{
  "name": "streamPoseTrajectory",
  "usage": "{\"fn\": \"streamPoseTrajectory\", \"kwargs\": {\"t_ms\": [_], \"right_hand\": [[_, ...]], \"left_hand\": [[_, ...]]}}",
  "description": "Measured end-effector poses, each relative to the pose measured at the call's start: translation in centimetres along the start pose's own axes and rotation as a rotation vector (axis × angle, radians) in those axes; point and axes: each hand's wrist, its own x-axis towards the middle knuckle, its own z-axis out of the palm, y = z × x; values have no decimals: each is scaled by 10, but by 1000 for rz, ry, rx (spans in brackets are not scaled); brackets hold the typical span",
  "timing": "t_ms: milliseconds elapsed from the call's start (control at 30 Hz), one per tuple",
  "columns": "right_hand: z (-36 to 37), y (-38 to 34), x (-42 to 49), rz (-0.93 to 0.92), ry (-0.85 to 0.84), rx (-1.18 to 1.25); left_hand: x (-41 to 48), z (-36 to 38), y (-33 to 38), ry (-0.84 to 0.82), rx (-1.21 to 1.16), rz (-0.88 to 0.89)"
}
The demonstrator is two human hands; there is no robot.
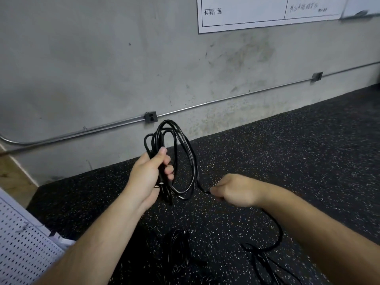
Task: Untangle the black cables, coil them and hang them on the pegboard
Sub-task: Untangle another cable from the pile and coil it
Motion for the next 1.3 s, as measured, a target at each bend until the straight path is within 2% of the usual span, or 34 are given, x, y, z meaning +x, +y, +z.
{"fn": "streamPoseTrajectory", "kwargs": {"t_ms": [167, 400, 533, 667, 733, 800, 867, 967, 1067, 1200, 1300], "right_hand": [[14, -16, 10, -27, -125, -160], [22, -25, 5, -70, -44, -163], [10, -24, -3, -65, -56, -184], [-7, -12, -16, -42, -221, -39], [-17, -5, -23, -48, -293, 33], [-24, -2, -28, -98, -292, 67], [-23, -5, -29, -196, -172, 67], [-14, -11, -22, -360, 173, 84], [-11, -16, -15, -476, 489, 128], [-13, -21, -11, -325, 817, 229], [-19, -18, -10, -188, 929, 293]], "left_hand": [[-12, 12, -3, -98, -26, -49], [-21, 19, -9, -194, 190, -26], [-12, 11, -13, -152, 434, 74], [-1, -5, -7, -74, 716, 209], [4, -12, 1, -35, 766, 253], [4, -15, 5, -26, 741, 254], [1, -13, 6, -55, 774, 277], [-11, 0, 2, -169, 802, 308], [-23, 13, -8, -246, 706, 223], [-32, 26, -16, -285, 356, 56], [-35, 30, -13, -363, 251, 24]]}}
